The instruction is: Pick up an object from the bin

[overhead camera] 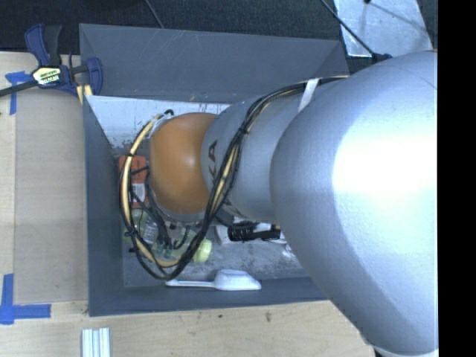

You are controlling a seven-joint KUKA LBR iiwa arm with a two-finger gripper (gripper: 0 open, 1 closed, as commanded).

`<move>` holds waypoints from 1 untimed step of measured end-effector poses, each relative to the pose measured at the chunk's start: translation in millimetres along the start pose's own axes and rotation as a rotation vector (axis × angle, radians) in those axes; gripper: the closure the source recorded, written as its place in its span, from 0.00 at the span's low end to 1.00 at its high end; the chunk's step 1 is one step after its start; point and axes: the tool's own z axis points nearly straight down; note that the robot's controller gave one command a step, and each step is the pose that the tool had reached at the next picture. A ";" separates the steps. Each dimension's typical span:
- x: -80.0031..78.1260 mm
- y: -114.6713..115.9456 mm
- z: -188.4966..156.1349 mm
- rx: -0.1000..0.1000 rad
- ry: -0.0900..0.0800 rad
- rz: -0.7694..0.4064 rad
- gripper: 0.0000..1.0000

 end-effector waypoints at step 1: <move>0.4 -0.6 -8.6 0.001 0.001 0.000 1.00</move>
Offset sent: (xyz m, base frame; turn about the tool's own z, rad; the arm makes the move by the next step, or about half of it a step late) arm 0.0000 0.0000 0.0212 0.0000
